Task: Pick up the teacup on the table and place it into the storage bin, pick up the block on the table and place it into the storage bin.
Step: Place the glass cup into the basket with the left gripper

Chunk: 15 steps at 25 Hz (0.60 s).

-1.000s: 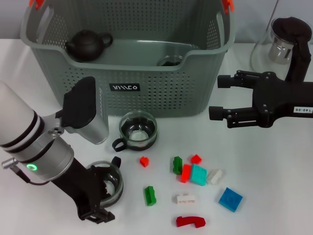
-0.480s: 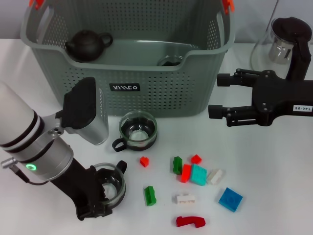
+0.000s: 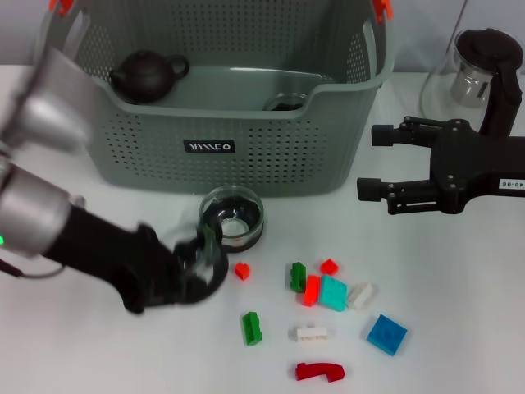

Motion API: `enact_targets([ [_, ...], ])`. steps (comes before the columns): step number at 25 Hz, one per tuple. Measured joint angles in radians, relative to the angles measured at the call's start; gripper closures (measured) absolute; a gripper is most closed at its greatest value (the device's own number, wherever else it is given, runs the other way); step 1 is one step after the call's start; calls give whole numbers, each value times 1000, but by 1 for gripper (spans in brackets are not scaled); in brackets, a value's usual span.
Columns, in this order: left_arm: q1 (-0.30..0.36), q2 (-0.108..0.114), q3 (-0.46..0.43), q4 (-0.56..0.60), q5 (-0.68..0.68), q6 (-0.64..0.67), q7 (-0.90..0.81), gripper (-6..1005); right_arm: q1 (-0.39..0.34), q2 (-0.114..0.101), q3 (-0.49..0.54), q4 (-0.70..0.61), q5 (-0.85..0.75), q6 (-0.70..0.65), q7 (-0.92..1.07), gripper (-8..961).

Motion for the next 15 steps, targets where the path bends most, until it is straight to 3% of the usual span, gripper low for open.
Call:
enact_targets([
  [4,-1,24,-176,35,-145,84,-7,943,5,-5,19,11,0,-8,-4,7],
  [8,-11,46,-275,62,-247,111,-49,944,5,-12,22,15,0,-12,-4,7],
  [12,-43,79,-357,47,-337,41,-102,945,2,-19,18,23,0,-13,-3,7],
  [15,-86,93,-364,-12,-353,-77,-116,945,3,-21,12,24,-12,-18,-3,6],
])
